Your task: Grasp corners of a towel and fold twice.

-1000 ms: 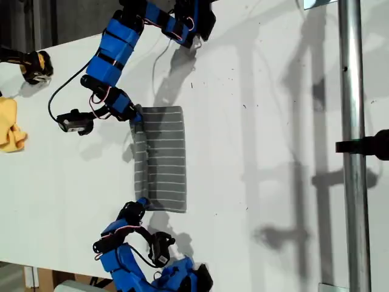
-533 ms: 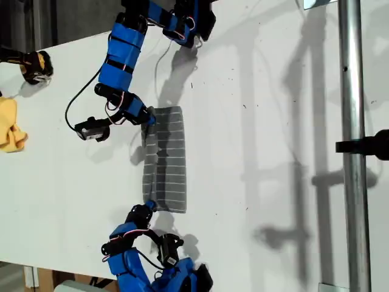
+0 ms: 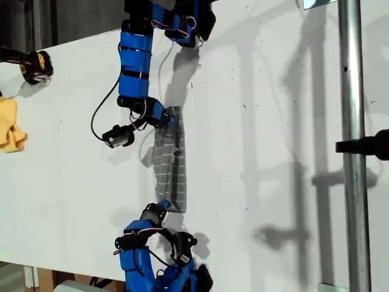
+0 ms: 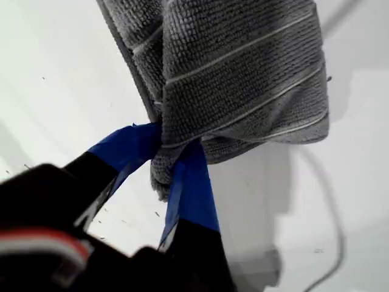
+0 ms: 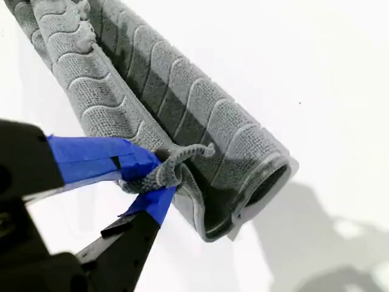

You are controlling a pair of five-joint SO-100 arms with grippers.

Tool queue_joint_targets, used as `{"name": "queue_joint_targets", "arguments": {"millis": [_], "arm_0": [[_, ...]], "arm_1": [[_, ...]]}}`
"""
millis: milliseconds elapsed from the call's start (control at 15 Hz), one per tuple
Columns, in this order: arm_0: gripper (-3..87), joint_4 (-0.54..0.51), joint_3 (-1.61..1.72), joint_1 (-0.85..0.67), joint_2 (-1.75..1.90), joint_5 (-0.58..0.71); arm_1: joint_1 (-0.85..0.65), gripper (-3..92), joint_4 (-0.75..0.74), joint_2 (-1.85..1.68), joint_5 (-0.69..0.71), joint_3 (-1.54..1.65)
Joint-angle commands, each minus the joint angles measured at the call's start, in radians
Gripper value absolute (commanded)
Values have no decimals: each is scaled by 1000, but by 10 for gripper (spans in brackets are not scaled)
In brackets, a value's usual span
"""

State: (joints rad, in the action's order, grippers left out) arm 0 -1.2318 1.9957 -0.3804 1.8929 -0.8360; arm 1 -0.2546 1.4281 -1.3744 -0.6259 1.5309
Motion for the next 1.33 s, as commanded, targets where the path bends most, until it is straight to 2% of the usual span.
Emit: {"name": "queue_joint_targets", "arguments": {"millis": [0,133,400,667,800,867,933,1000,1067,1267], "arm_0": [[-20,6,34,37,-9,-63],[-20,28,61,64,-61,-112],[-20,75,38,49,-239,-129],[-16,15,-81,35,-341,-112],[126,-61,-107,17,-327,-115],[145,-92,-109,15,-291,-107],[235,-126,-101,11,-230,-126],[325,-143,-72,11,-137,-144],[370,-144,-29,8,-17,-146],[396,-153,94,-38,296,-120]], "arm_1": [[26,-2,9,49,-26,-3],[44,-2,5,104,-48,-8],[31,-2,9,149,-75,-17],[-3,-2,20,143,-71,-41],[-31,18,57,97,-71,-51],[-43,103,84,55,-71,-55],[-49,223,114,6,-72,-61],[-54,285,138,-44,-71,-71],[-57,327,166,-94,-67,-87],[-84,406,204,-252,-75,-104]]}}
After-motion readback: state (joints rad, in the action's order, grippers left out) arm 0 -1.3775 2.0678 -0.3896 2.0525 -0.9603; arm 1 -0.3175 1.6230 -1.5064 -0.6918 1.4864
